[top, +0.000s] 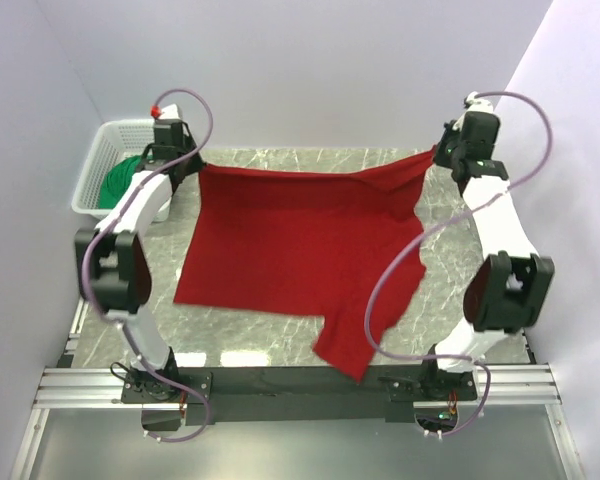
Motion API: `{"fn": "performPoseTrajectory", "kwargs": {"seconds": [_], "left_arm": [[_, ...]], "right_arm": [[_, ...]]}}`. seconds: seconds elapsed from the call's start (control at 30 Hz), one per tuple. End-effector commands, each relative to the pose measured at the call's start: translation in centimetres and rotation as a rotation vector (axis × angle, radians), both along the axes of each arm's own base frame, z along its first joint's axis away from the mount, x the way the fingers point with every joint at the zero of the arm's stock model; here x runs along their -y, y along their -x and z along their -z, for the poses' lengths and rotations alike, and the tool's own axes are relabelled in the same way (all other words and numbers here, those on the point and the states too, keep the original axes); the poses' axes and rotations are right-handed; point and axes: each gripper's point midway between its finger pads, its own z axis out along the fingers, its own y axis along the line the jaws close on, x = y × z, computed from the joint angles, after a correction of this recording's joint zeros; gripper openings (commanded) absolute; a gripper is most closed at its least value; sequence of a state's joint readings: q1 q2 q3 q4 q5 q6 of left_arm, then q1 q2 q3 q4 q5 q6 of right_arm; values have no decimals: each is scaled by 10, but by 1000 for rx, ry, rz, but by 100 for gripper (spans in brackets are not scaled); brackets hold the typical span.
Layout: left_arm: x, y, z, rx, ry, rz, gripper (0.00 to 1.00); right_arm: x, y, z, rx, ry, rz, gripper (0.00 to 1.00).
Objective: Fold and stack the t-shirts
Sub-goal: Flatten the tshirt out, then fold the tshirt
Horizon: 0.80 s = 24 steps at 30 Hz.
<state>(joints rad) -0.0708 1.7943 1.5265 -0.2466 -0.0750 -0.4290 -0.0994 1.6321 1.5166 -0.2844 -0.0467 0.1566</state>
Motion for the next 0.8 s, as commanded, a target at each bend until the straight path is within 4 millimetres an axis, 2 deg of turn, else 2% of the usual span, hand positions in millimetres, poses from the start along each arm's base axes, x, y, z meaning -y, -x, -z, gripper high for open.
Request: {"fn": "performPoseTrajectory", "kwargs": {"seconds": [0.0, 0.07, 0.1, 0.17, 0.2, 0.4, 0.53, 0.67, 0.7, 0.77], "left_arm": [[-10, -37, -9, 87, -23, -8, 1], [-9, -49, 9, 58, -24, -1, 1], [-8, -52, 13, 52, -21, 4, 1], [-8, -57, 23, 38, -16, 6, 1], [-8, -59, 22, 42, -14, 5, 1], [-10, -65, 21, 40, 33, -10, 1], [-11, -62, 28, 11, 42, -18, 1], [-10, -56, 27, -6, 58, -19, 1], [-9, -53, 29, -19, 62, -15, 1], [-7, -50, 30, -30, 72, -9, 1]], "right_arm": [[6, -27, -10, 64, -27, 31, 0], [3, -36, -2, 50, -56, 26, 0], [1, -42, 9, 31, -68, 18, 0], [1, -48, 12, 29, -83, 23, 0], [1, -52, 21, 11, -88, 25, 0], [-6, -56, 28, -30, -140, 26, 0], [-4, -43, 35, -77, -166, 72, 0], [0, -28, 26, -88, -181, 125, 0], [1, -23, 18, -75, -180, 134, 0], [-1, -14, 22, -92, -206, 150, 0]]}}
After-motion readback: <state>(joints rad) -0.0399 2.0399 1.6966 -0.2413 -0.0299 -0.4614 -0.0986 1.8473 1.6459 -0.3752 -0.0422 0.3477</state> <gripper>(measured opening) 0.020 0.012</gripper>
